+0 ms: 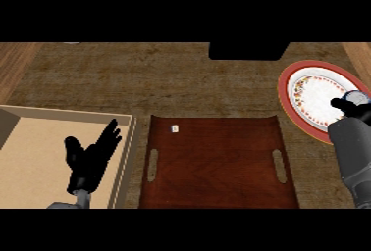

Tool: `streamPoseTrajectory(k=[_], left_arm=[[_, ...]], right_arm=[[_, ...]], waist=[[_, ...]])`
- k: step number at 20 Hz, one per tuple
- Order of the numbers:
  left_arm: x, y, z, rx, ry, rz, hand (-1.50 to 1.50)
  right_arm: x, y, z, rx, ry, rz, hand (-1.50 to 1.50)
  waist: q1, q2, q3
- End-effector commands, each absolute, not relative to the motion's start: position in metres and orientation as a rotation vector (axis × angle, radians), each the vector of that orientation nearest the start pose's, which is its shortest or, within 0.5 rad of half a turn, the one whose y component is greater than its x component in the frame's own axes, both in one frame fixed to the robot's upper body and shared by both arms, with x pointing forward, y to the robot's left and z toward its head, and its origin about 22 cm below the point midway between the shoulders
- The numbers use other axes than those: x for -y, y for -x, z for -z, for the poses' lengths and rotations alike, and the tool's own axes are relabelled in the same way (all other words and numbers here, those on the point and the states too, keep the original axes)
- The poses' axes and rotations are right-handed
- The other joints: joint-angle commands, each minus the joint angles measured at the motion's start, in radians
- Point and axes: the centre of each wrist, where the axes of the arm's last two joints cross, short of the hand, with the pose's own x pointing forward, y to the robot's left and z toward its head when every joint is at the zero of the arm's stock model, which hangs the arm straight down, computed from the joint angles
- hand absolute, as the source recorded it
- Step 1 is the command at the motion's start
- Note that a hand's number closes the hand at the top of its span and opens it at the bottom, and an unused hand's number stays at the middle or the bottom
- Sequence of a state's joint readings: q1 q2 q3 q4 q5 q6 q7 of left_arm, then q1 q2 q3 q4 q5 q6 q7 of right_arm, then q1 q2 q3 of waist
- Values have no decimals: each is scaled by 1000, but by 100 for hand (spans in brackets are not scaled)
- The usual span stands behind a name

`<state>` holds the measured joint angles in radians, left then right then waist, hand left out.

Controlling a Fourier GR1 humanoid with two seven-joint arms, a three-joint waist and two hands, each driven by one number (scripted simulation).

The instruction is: Pick the can from the tray and place it in the plate

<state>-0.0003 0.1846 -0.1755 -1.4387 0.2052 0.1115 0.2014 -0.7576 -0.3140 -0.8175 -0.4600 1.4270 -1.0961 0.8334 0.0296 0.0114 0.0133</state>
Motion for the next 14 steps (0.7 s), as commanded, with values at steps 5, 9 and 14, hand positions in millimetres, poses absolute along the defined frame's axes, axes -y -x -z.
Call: streamPoseTrajectory(k=[5,9,14], left_arm=[[-241,-242,21,1203,11,24,0],[-227,-234,36,1180,13,30,0],[-237,-238,29,1186,8,-12,0]], right_arm=[[369,-379,-15,918,1687,716,-150],[374,-376,-28,997,1679,850,-150],[362,-353,-19,1096,1544,933,-150]], waist=[[-4,1,-3],[-18,-2,-6],[-31,-10,-8]])
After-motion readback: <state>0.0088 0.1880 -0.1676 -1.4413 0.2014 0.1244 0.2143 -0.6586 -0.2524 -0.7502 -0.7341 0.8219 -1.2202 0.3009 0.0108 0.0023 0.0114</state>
